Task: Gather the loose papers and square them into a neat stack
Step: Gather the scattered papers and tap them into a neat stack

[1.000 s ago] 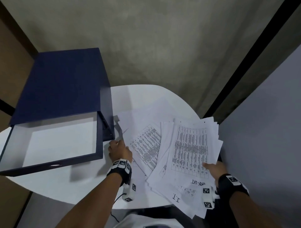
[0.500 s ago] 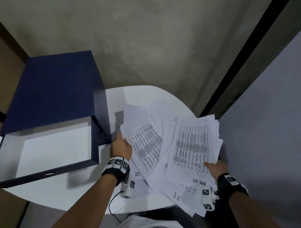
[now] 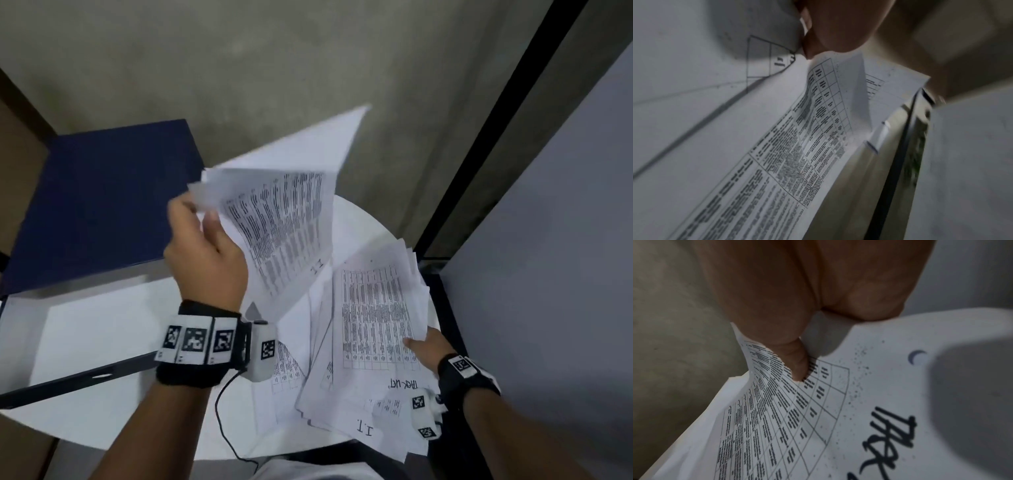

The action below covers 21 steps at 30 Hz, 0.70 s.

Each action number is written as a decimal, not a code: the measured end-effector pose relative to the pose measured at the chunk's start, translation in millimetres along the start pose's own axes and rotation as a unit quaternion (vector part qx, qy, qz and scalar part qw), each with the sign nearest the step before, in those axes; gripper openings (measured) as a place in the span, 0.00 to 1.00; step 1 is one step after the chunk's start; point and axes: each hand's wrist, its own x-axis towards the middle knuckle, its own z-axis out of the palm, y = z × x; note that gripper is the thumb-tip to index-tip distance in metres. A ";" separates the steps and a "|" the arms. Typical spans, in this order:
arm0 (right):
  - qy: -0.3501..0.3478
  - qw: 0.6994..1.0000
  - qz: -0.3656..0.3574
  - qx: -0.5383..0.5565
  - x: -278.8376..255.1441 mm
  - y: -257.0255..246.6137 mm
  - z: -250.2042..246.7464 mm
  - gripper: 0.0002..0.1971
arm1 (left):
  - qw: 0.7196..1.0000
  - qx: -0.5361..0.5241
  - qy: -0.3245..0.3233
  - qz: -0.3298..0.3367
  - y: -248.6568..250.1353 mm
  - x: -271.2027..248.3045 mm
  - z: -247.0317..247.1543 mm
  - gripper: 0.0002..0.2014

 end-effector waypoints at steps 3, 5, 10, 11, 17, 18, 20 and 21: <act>-0.016 1.000 0.014 -0.001 -18.6 -14.7 2.9 0.31 | 0.996 -0.042 -0.032 -0.071 -8.8 4.6 10.5 0.02; -0.023 0.999 0.025 0.028 -22.2 -9.9 1.8 0.33 | 0.985 -0.010 -0.108 -0.137 -30.0 -6.3 28.9 0.05; -0.020 0.993 0.014 0.117 -31.8 -13.3 1.8 0.39 | 0.921 0.102 -0.312 -0.211 -109.6 -71.5 72.1 0.17; -0.032 0.993 0.000 0.116 -29.1 -9.6 4.0 0.38 | 0.911 0.118 -0.334 -0.210 -124.4 -84.5 76.9 0.18; -0.055 0.991 0.024 0.118 -35.4 -6.9 7.4 0.54 | 0.835 0.087 -0.494 -0.228 -168.1 -129.0 87.0 0.21; -0.054 0.989 0.026 0.135 -33.6 -5.9 7.6 0.54 | 0.820 0.075 -0.518 -0.229 -169.6 -132.7 87.2 0.24; -0.048 0.981 0.041 0.183 -43.4 -13.6 8.9 0.45 | 0.829 0.073 -0.506 -0.228 -168.9 -136.4 89.0 0.24; -0.052 0.974 0.056 0.213 -45.3 -13.8 8.8 0.43 | 0.844 0.083 -0.481 -0.222 -167.1 -137.3 91.6 0.22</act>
